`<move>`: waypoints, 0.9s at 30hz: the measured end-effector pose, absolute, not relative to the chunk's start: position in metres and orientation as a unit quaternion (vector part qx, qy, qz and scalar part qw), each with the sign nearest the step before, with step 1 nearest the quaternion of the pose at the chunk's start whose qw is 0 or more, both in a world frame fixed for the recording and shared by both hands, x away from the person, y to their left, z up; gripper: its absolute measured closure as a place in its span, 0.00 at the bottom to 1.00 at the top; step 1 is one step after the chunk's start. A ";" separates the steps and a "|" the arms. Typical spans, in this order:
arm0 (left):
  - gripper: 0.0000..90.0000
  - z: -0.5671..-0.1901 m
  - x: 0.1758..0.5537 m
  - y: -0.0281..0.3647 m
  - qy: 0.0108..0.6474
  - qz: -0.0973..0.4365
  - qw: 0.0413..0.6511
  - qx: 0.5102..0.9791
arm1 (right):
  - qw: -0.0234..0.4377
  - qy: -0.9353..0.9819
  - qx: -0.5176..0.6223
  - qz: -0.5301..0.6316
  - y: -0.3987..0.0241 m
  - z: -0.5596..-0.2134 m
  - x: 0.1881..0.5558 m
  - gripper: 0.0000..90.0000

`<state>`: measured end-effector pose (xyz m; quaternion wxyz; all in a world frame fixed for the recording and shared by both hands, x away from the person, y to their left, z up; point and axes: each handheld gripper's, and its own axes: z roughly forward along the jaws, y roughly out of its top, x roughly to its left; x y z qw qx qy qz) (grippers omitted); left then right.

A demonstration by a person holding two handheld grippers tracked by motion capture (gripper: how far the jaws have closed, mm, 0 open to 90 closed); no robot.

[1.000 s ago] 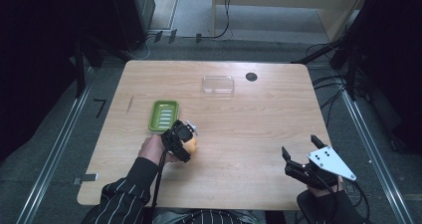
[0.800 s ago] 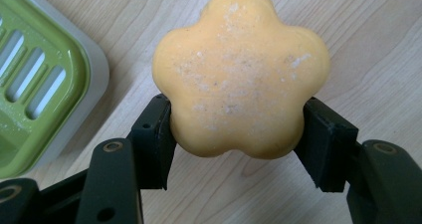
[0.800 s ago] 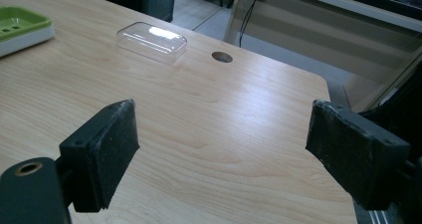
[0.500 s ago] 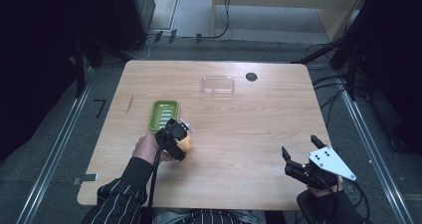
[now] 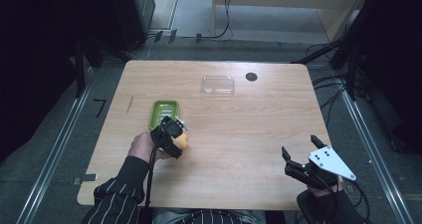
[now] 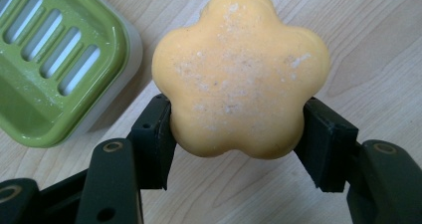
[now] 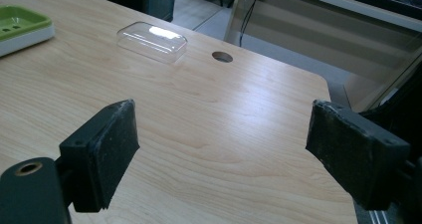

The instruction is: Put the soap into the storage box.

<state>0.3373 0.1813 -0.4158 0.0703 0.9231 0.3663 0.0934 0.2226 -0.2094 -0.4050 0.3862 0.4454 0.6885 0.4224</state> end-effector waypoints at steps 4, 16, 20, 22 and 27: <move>0.44 -0.415 0.339 0.185 0.369 0.094 0.070 0.922 | 0.387 0.688 0.445 0.422 -0.209 -0.405 0.223 0.15; 0.44 -0.410 0.342 0.194 0.384 0.099 0.072 0.915 | 0.386 0.689 0.445 0.422 -0.209 -0.405 0.223 0.15; 0.44 -0.409 0.344 0.199 0.390 0.099 0.074 0.913 | 0.386 0.689 0.445 0.422 -0.209 -0.405 0.223 0.15; 0.44 -0.408 0.345 0.200 0.393 0.102 0.075 0.911 | 0.386 0.689 0.445 0.422 -0.209 -0.405 0.223 0.15; 0.44 -0.405 0.348 0.204 0.397 0.102 0.074 0.909 | 0.387 0.689 0.445 0.422 -0.209 -0.405 0.223 0.15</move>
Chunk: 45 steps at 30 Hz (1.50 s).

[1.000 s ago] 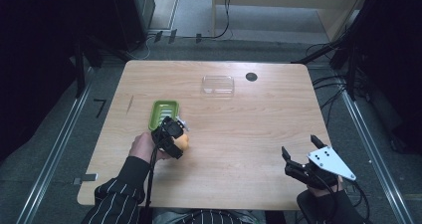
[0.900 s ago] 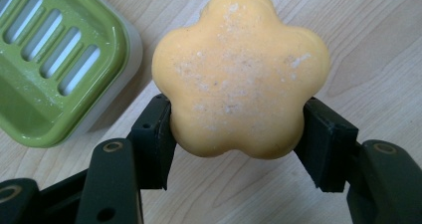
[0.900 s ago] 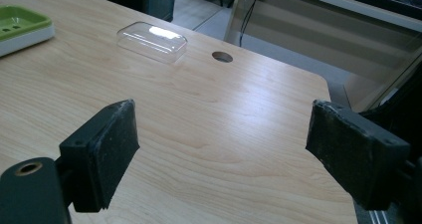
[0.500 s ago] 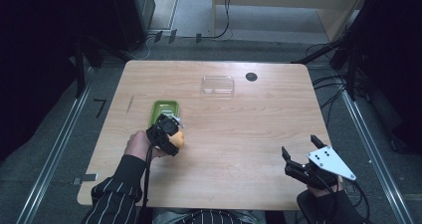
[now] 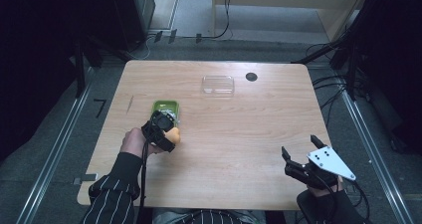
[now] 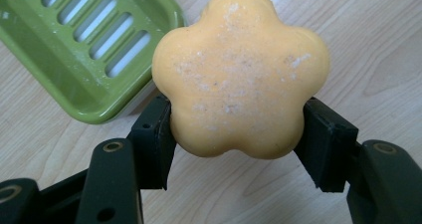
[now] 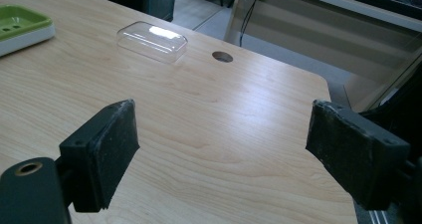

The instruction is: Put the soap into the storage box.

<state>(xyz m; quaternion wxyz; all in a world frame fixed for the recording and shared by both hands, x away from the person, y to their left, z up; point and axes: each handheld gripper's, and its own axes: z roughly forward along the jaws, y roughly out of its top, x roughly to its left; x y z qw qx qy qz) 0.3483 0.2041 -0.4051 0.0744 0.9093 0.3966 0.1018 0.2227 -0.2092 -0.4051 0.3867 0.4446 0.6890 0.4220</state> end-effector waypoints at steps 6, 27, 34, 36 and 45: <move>0.44 -0.402 0.353 0.209 0.402 0.108 0.078 0.906 | 0.386 0.689 0.445 0.422 -0.209 -0.405 0.223 0.15; 0.44 -0.396 0.374 0.212 0.411 0.118 0.089 0.899 | 0.386 0.690 0.444 0.422 -0.209 -0.405 0.223 0.15; 0.44 -0.391 0.381 0.218 0.418 0.117 0.095 0.896 | 0.387 0.690 0.444 0.421 -0.209 -0.405 0.223 0.15; 0.44 -0.391 0.383 0.220 0.420 0.118 0.097 0.894 | 0.387 0.690 0.444 0.421 -0.209 -0.405 0.223 0.15; 0.44 -0.388 0.393 0.226 0.429 0.125 0.098 0.889 | 0.388 0.690 0.442 0.422 -0.209 -0.405 0.224 0.15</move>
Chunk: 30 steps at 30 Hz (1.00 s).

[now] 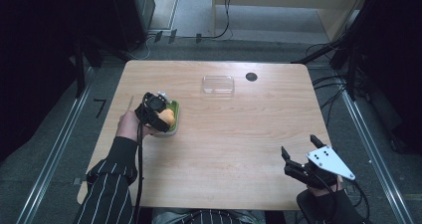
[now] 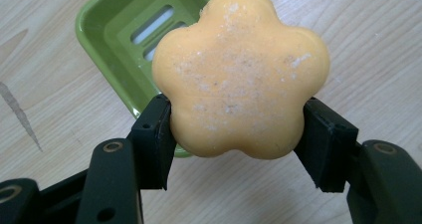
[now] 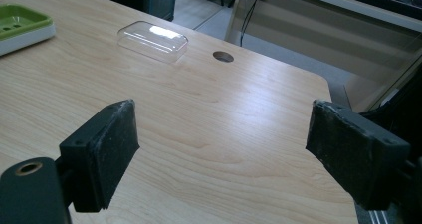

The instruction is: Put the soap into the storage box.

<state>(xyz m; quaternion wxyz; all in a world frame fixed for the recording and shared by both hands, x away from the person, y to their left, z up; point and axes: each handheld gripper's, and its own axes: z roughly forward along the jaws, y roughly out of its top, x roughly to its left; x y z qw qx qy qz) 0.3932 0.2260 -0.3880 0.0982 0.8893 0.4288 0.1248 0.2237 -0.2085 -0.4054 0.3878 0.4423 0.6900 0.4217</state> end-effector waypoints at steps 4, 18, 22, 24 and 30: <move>0.44 -0.388 0.399 0.229 0.433 0.126 0.100 0.887 | 0.387 0.690 0.442 0.422 -0.209 -0.405 0.224 0.15; 0.44 -0.393 0.413 0.229 0.430 0.118 0.088 0.891 | 0.387 0.690 0.442 0.422 -0.209 -0.405 0.224 0.15; 0.44 -0.393 0.417 0.230 0.429 0.118 0.082 0.892 | 0.387 0.690 0.442 0.422 -0.208 -0.405 0.224 0.15; 0.44 -0.394 0.419 0.230 0.431 0.117 0.081 0.891 | 0.388 0.690 0.442 0.422 -0.208 -0.405 0.224 0.15; 0.44 -0.397 0.426 0.230 0.435 0.118 0.074 0.890 | 0.387 0.691 0.441 0.422 -0.208 -0.405 0.224 0.15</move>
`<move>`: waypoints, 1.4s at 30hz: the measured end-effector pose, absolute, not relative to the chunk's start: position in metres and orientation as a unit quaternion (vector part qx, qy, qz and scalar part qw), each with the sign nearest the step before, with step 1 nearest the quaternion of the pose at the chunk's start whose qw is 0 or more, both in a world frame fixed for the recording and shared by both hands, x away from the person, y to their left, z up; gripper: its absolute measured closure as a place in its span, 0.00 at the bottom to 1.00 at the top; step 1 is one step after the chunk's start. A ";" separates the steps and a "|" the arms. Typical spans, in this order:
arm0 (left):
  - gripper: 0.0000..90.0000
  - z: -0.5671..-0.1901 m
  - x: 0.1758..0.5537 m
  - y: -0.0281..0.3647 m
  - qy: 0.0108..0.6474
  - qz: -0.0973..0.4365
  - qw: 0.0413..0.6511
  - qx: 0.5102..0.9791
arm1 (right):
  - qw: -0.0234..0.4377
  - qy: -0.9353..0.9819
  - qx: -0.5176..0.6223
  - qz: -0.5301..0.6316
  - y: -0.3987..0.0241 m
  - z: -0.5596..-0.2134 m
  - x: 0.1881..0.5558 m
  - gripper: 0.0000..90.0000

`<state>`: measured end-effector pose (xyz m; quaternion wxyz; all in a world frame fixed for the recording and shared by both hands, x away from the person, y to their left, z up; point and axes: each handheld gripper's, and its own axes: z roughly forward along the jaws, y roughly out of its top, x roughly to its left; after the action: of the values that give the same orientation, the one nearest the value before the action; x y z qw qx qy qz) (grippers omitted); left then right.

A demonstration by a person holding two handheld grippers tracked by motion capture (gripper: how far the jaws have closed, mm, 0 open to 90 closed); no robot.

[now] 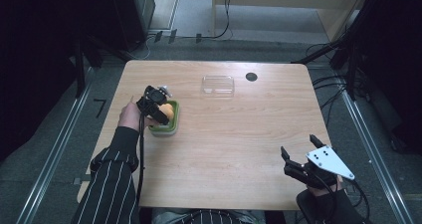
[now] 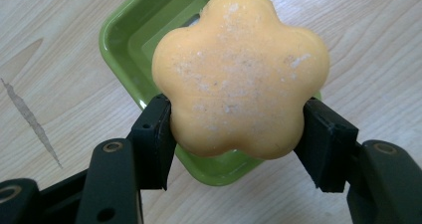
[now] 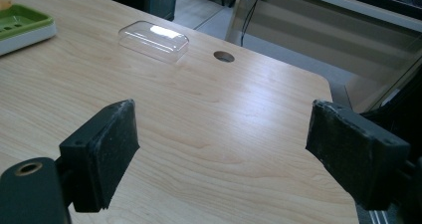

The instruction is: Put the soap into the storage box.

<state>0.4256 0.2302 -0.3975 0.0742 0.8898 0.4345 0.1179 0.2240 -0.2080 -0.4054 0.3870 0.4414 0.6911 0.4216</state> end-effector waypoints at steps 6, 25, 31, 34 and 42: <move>0.44 -0.404 0.429 0.229 0.435 0.115 0.066 0.891 | 0.387 0.691 0.441 0.422 -0.208 -0.405 0.224 0.15; 0.43 -0.419 0.436 0.224 0.441 0.128 0.038 0.888 | 0.387 0.692 0.440 0.422 -0.208 -0.405 0.224 0.15; 0.43 -0.423 0.437 0.224 0.445 0.134 0.031 0.885 | 0.386 0.692 0.440 0.422 -0.208 -0.405 0.224 0.15; 0.43 -0.424 0.437 0.225 0.445 0.135 0.029 0.885 | 0.385 0.693 0.441 0.421 -0.207 -0.405 0.223 0.15; 0.43 -0.427 0.438 0.224 0.447 0.135 0.023 0.884 | 0.384 0.693 0.441 0.421 -0.208 -0.405 0.223 0.15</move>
<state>0.4384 0.2238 -0.4271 0.0225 0.8839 0.4472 0.1350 0.2234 -0.2076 -0.4054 0.3844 0.4411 0.6933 0.4208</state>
